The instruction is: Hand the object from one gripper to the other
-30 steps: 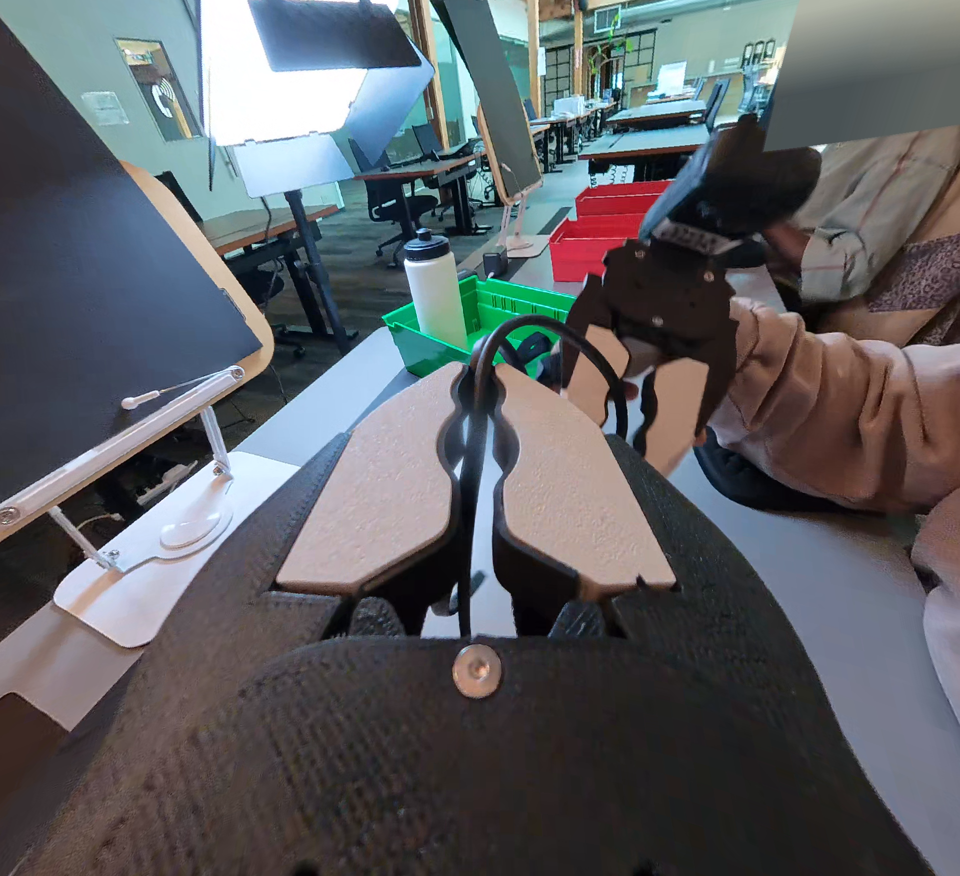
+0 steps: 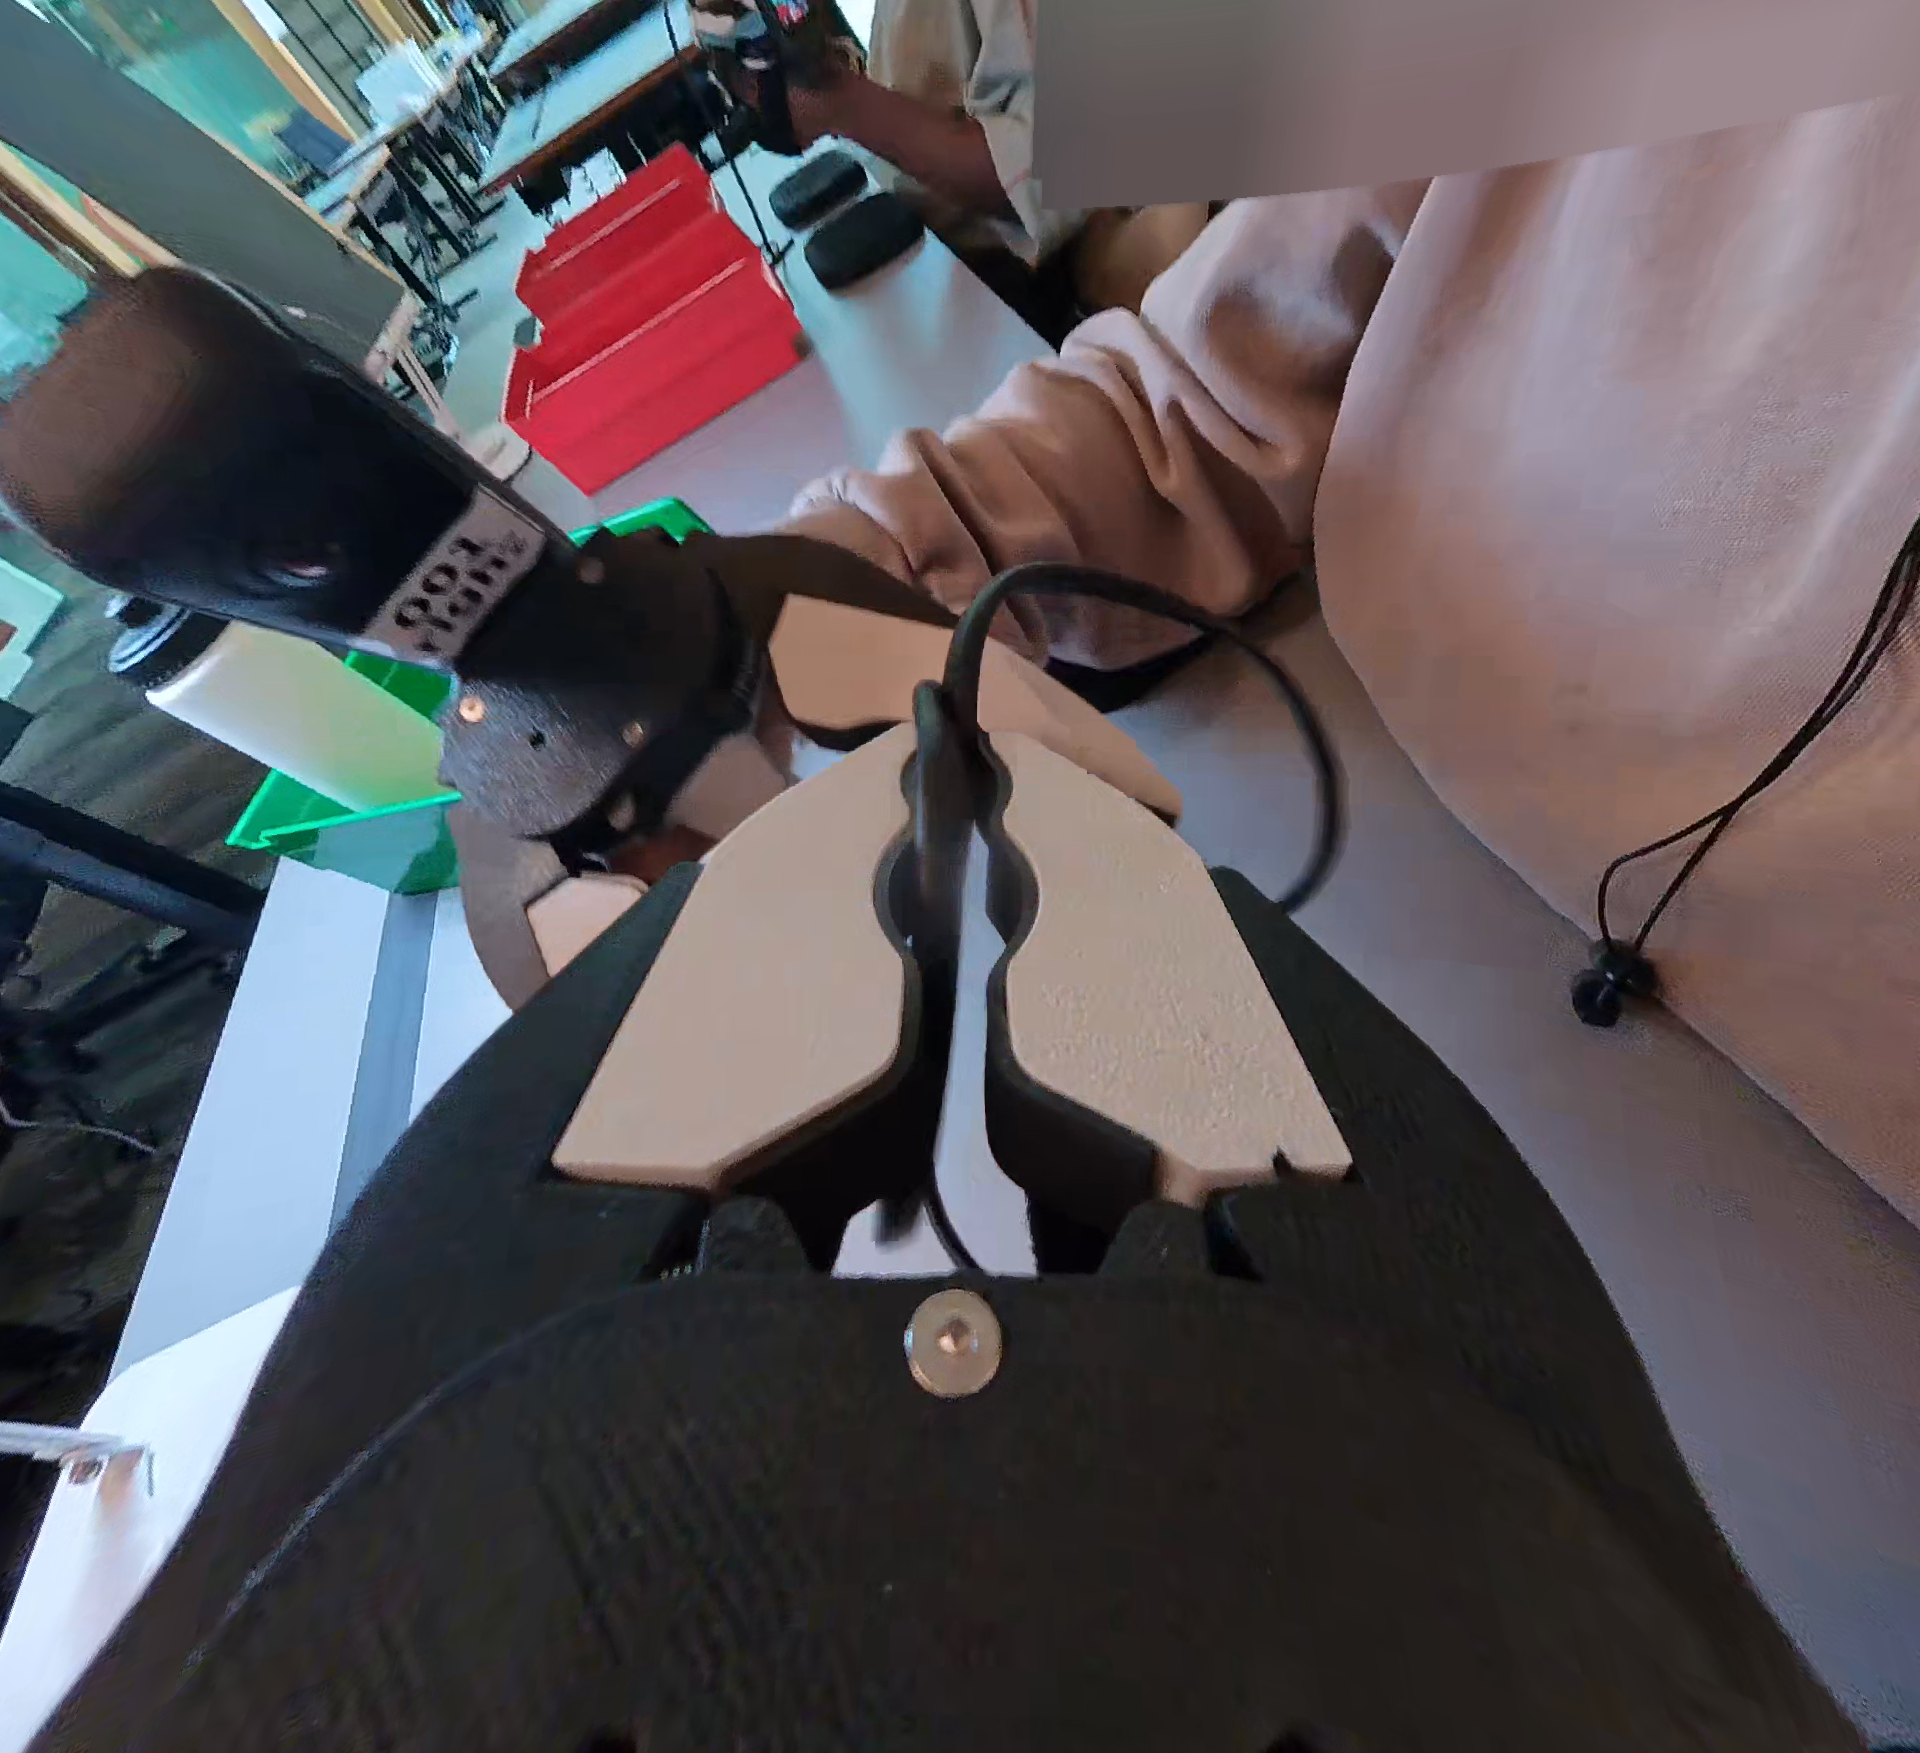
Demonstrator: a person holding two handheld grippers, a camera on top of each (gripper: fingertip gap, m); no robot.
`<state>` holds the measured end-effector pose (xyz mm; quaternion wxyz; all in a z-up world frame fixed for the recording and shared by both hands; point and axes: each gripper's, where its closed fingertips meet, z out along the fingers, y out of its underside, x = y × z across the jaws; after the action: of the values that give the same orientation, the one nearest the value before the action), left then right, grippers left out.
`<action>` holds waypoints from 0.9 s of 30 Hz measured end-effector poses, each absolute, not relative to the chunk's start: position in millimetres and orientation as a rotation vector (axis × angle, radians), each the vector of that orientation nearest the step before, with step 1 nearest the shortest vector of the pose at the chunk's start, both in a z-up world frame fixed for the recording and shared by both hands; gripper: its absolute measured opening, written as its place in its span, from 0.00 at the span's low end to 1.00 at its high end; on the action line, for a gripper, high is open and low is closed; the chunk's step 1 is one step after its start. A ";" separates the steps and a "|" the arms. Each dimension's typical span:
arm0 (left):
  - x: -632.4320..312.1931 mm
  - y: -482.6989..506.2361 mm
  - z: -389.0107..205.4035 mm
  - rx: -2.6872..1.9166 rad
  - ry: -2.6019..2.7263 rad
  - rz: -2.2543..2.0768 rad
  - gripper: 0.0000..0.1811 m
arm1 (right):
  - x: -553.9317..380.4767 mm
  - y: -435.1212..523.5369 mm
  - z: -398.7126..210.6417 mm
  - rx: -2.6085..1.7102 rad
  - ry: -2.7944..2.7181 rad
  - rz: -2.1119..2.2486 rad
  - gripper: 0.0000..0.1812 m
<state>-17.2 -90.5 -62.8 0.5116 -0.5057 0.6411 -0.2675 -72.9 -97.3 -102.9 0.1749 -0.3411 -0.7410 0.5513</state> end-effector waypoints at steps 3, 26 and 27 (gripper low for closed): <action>-19.6 -93.5 -54.2 -1.185 1.513 -0.689 0.03 | -79.9 -105.8 -92.1 -0.877 -2.009 1.676 0.48; -54.8 -55.6 -8.4 -1.150 1.139 -0.692 0.12 | -96.7 -44.2 -85.7 -0.997 -1.783 1.387 0.02; -59.7 -52.6 -8.2 -1.182 1.129 -0.686 0.16 | -94.4 -31.6 -83.8 -1.025 -1.761 1.320 0.02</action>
<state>-59.7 -52.6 -8.2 0.6323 -0.5164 0.4936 -0.2999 -94.4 -31.6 -83.8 0.3495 -0.3956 -0.6795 0.5095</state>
